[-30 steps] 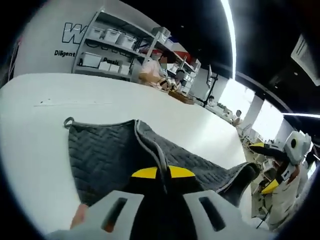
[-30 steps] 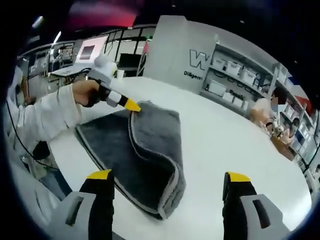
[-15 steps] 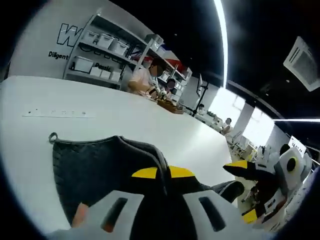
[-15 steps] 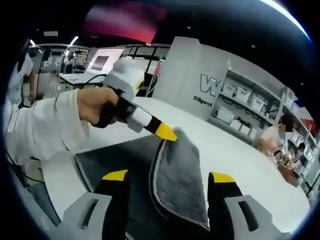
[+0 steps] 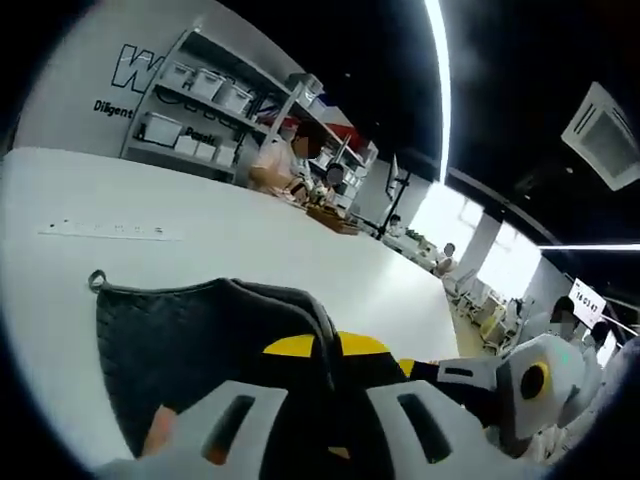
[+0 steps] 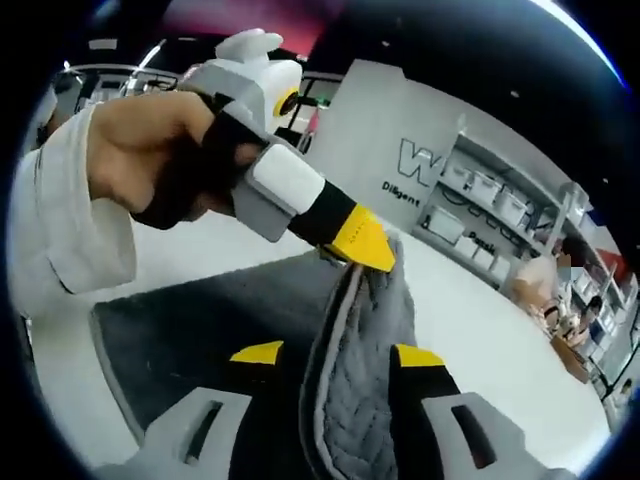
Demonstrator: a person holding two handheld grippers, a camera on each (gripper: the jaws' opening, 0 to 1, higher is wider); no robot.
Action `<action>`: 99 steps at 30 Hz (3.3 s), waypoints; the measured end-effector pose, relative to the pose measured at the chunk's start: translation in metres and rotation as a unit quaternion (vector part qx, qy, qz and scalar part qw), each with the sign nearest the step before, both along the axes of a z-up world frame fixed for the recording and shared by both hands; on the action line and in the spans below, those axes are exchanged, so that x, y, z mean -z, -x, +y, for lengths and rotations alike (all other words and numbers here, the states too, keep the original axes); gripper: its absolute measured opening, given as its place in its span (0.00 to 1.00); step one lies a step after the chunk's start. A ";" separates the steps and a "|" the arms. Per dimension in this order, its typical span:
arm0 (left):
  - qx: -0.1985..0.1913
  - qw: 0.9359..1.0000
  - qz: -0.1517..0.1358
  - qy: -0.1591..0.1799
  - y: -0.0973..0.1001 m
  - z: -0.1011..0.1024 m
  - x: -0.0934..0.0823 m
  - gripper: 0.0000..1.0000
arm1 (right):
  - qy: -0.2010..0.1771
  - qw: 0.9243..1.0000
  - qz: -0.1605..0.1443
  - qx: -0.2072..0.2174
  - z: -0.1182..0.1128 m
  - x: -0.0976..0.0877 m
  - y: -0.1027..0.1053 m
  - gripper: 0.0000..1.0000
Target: Open the folded towel by lifting each exposed corner and separating the folded layers until the towel lies flat within the target outline without major curled edges
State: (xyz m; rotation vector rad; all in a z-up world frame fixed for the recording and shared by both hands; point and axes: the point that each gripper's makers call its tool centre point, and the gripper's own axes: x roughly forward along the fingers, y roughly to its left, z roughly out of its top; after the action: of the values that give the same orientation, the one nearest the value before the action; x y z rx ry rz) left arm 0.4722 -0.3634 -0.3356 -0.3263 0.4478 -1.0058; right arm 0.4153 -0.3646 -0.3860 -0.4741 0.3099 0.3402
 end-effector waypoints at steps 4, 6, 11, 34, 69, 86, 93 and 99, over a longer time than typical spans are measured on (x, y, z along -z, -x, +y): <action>0.000 1.000 -0.002 0.002 0.000 0.001 -0.001 0.05 | 0.007 1.000 -0.008 -0.005 0.000 -0.001 0.001 0.10; 0.000 1.000 -0.003 0.002 0.000 0.001 -0.001 0.05 | 0.009 1.000 -0.009 -0.011 0.000 -0.002 0.002 0.00; 0.005 1.000 -0.009 -0.001 0.003 0.001 -0.001 0.09 | 0.011 1.000 -0.008 -0.014 -0.003 -0.003 0.002 0.00; 0.028 0.995 -0.092 -0.031 0.049 0.066 -0.025 0.93 | -0.025 0.999 -0.028 -0.015 -0.058 -0.057 -0.015 0.00; -0.018 0.988 -0.082 -0.127 0.119 0.156 0.027 0.99 | -0.002 0.997 0.045 0.058 -0.178 -0.050 -0.072 0.00; -0.033 0.990 -0.078 -0.109 0.129 0.157 0.026 0.99 | -0.011 0.989 0.105 0.104 -0.219 0.016 -0.085 0.00; -0.034 0.991 -0.072 -0.103 0.131 0.154 0.027 0.99 | -0.007 0.985 0.127 0.112 -0.229 0.037 -0.091 0.00; -0.035 0.992 -0.071 -0.099 0.133 0.153 0.025 0.99 | -0.005 0.983 0.141 0.116 -0.234 0.049 -0.099 0.00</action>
State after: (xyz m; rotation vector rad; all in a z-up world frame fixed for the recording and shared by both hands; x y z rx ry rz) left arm 0.3392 -0.2104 -0.3609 -0.0913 0.3998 -0.9016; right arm 0.5147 -0.5985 -0.4349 -0.3742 0.6331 0.1811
